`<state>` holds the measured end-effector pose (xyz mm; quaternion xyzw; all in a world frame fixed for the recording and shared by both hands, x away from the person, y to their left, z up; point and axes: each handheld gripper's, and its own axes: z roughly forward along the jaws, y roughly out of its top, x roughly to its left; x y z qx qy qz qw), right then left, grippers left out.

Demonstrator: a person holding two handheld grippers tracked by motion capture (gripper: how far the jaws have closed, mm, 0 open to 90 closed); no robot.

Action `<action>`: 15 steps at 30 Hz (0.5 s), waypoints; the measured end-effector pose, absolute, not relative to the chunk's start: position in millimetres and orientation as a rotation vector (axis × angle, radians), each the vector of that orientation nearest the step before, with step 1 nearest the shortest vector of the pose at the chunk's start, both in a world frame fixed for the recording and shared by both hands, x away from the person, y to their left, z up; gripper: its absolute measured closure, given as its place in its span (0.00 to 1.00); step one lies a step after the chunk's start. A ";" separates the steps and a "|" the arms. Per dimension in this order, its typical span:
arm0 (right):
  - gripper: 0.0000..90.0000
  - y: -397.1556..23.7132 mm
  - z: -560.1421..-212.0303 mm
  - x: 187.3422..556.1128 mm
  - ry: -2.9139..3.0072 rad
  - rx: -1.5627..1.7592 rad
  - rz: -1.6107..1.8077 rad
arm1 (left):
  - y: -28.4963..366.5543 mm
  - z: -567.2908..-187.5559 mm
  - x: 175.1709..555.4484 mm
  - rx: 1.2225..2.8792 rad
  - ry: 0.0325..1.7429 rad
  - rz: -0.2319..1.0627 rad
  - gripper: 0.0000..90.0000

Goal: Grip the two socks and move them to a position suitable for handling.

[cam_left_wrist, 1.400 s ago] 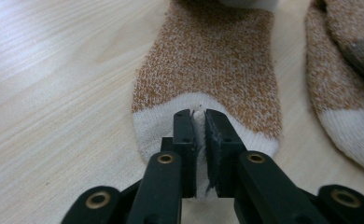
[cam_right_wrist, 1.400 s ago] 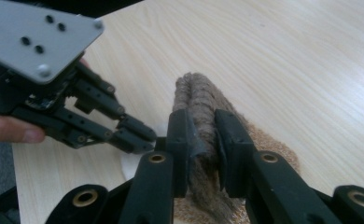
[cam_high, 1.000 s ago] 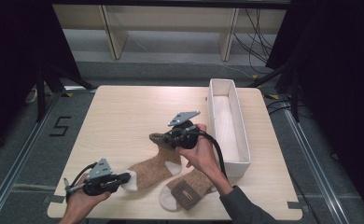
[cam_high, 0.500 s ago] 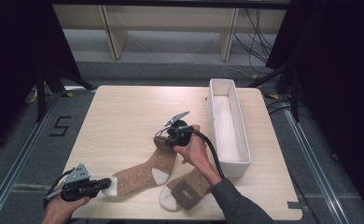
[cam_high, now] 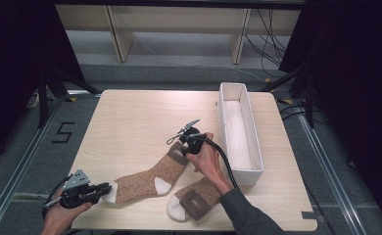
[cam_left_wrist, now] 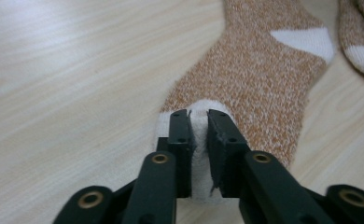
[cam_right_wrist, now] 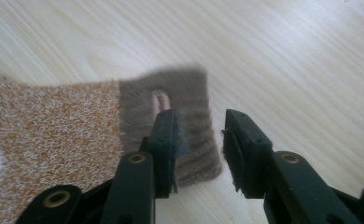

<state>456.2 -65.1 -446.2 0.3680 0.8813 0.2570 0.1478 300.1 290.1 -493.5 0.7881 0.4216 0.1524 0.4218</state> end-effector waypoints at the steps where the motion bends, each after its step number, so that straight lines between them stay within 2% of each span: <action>1: 0.73 -66.6 -443.6 455.9 2.525 1.058 0.755 | 289.0 -491.2 299.1 1.961 1.060 0.388 0.87; 6: 0.79 -62.2 -443.3 451.3 2.589 1.006 0.795 | 272.2 -488.8 296.3 1.961 1.018 0.361 0.91; 15: 0.87 -45.8 -475.3 459.1 2.693 0.982 0.701 | 261.8 -502.6 300.6 2.045 0.993 0.337 0.98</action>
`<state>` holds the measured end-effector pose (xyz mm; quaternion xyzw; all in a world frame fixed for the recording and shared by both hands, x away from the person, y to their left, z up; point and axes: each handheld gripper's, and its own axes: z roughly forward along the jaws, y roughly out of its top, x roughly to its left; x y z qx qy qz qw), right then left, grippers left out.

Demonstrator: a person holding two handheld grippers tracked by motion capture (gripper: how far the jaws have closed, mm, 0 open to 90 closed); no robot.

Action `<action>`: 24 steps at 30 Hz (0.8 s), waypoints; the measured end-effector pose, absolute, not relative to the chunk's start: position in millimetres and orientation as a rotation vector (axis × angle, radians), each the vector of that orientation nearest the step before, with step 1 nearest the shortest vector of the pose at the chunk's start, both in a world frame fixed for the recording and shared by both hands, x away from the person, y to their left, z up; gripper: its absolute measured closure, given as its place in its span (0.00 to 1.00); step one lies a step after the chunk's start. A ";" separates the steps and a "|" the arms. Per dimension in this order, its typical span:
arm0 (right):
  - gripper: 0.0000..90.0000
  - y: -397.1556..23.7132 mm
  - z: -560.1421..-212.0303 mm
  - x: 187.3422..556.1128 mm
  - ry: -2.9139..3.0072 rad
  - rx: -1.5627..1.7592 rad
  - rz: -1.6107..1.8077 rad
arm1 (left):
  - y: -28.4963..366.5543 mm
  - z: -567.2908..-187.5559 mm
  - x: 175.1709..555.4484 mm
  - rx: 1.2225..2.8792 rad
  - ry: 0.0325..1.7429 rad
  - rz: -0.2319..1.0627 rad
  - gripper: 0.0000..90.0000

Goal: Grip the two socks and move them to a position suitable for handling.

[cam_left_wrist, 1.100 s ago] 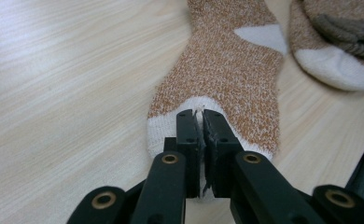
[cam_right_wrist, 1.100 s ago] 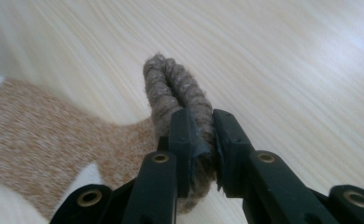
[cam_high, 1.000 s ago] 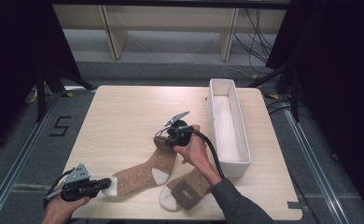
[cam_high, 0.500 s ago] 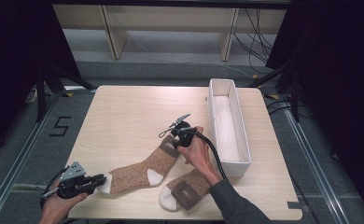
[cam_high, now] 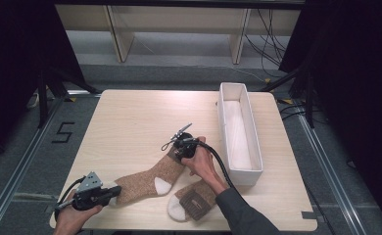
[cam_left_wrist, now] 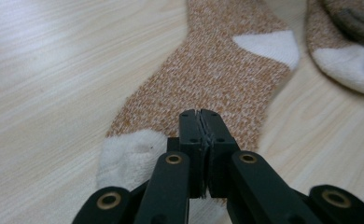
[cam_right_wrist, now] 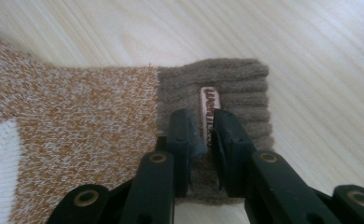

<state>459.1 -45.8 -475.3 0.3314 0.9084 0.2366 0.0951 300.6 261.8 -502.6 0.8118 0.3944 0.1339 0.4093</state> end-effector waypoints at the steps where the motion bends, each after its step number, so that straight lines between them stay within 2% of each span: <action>1: 0.87 -45.8 -475.3 459.1 2.693 0.982 0.701 | 261.8 -502.6 300.6 2.045 0.993 0.337 0.98; 11: 0.89 -53.4 -480.4 439.9 2.734 0.918 0.679 | 268.8 -507.0 313.4 2.110 1.030 0.381 0.99; 19: 0.86 -66.3 -476.6 427.7 2.715 0.952 0.781 | 266.6 -501.8 317.7 2.074 1.027 0.400 0.99; 22: 0.84 -71.6 -464.3 416.5 2.701 0.930 0.847 | 263.4 -497.8 312.8 2.022 1.016 0.391 0.97; 24: 0.81 -76.2 -454.4 404.8 2.686 0.941 0.880 | 259.0 -494.5 308.2 1.992 1.002 0.361 0.91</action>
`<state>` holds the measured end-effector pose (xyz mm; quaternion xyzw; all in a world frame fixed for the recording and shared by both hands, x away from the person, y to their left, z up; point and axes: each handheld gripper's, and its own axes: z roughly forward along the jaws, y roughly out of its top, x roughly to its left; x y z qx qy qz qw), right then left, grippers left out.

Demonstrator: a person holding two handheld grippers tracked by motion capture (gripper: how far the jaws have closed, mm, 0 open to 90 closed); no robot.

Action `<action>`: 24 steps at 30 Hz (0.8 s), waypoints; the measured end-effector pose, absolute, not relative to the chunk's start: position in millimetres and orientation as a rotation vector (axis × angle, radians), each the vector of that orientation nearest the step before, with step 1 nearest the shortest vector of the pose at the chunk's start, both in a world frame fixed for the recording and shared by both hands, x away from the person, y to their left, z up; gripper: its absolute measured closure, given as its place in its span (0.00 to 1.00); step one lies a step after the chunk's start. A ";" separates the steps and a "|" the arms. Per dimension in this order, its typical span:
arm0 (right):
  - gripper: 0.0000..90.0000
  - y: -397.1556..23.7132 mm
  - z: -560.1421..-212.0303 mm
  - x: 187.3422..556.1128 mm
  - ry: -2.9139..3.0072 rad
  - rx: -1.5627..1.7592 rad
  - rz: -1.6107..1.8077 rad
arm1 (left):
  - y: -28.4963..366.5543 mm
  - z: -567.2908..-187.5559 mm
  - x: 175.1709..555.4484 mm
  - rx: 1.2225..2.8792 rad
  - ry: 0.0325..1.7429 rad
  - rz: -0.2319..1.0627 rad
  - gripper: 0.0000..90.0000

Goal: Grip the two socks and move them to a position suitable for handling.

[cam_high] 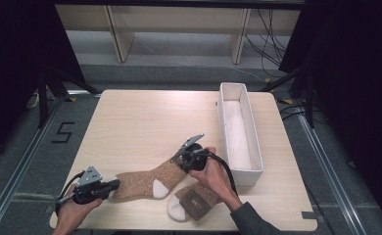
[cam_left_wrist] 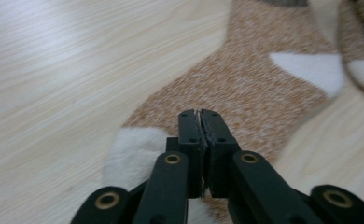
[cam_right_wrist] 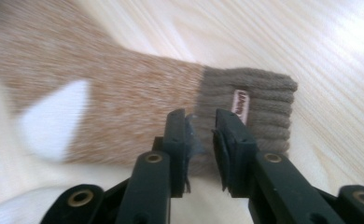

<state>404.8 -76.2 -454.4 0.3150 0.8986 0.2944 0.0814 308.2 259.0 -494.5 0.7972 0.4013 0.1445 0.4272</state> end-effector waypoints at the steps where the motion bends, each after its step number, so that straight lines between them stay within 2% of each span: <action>1: 0.79 -79.3 -451.0 400.4 2.677 0.896 0.912 | 256.1 -493.6 306.0 1.975 0.991 0.352 0.91; 4: 0.69 -90.5 -439.7 373.2 2.695 0.853 0.950 | 247.3 -488.7 297.6 1.973 0.946 0.330 0.79; 9: 0.63 -104.7 -437.6 344.2 2.701 0.836 0.966 | 231.1 -485.3 284.7 1.989 0.887 0.287 0.72; 11: 0.56 -117.3 -439.6 326.2 2.731 0.837 0.955 | 224.5 -486.7 281.3 1.971 0.885 0.270 0.70; 14: 0.53 -123.6 -442.9 317.2 2.738 0.845 0.953 | 218.0 -488.1 279.2 1.990 0.878 0.249 0.68; 16: 0.48 -128.5 -446.8 308.0 2.747 0.904 0.941 | 215.0 -489.7 279.0 1.994 0.865 0.241 0.66; 24: 0.41 -125.5 -457.1 290.4 2.788 0.824 0.943 | 211.5 -491.0 278.9 1.996 0.876 0.233 0.66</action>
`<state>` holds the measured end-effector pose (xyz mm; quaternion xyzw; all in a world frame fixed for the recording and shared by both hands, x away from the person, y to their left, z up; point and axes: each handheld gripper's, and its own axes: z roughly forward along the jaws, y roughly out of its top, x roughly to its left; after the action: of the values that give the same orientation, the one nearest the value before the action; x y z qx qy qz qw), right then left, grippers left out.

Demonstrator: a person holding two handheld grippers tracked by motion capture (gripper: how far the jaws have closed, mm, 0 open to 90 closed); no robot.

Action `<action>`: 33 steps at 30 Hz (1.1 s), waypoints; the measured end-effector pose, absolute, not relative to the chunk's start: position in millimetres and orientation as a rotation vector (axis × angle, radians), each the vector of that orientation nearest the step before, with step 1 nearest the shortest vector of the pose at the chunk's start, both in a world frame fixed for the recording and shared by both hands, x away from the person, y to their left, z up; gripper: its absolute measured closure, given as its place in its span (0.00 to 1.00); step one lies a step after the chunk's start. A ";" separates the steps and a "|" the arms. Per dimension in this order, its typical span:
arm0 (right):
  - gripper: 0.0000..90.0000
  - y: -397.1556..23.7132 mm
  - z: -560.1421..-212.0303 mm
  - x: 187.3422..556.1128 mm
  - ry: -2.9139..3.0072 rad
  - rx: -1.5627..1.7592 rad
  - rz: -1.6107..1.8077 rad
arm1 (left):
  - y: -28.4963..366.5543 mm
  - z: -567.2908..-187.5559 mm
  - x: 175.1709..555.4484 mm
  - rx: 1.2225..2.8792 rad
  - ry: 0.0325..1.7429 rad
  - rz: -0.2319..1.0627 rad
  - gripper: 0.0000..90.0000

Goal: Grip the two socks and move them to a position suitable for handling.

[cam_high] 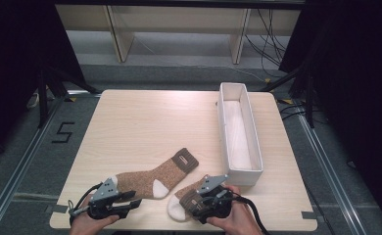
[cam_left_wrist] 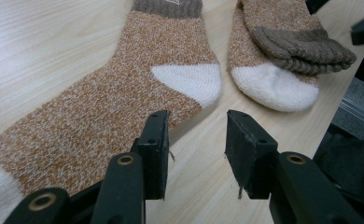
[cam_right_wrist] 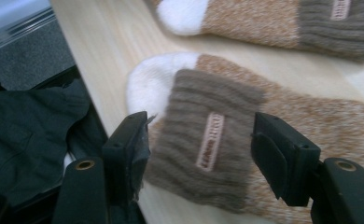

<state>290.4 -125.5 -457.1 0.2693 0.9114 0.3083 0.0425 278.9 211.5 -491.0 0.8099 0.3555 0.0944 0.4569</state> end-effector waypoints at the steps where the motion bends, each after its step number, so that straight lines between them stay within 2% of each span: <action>1: 0.41 -125.5 -457.1 290.4 2.788 0.824 0.943 | 212.3 -491.5 278.8 1.996 0.873 0.242 0.66; 14: 0.37 -108.2 -481.4 279.2 2.826 0.700 0.763 | 209.0 -493.6 280.0 1.997 0.859 0.228 0.65; 17: 0.57 -112.3 -480.9 282.7 2.800 0.647 0.761 | 208.0 -494.1 279.6 2.002 0.855 0.233 0.65; 18: 0.57 -112.3 -480.9 282.7 2.800 0.647 0.761 | 208.0 -494.1 279.6 2.002 0.855 0.233 0.65; 19: 0.72 -116.7 -478.9 284.6 2.789 0.671 0.794 | 207.9 -494.0 279.5 2.003 0.854 0.231 0.65; 20: 0.83 -119.0 -474.9 284.8 2.825 0.709 0.862 | 208.3 -493.9 279.6 2.011 0.851 0.235 0.65; 33: 0.86 -141.3 -434.5 293.0 2.688 0.787 1.090 | 184.7 -493.5 278.5 2.008 0.793 0.196 0.63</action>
<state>293.0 -141.3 -434.5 0.2612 0.8924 0.3617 0.0680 278.5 184.7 -493.5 0.8187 0.3234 0.0797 0.4678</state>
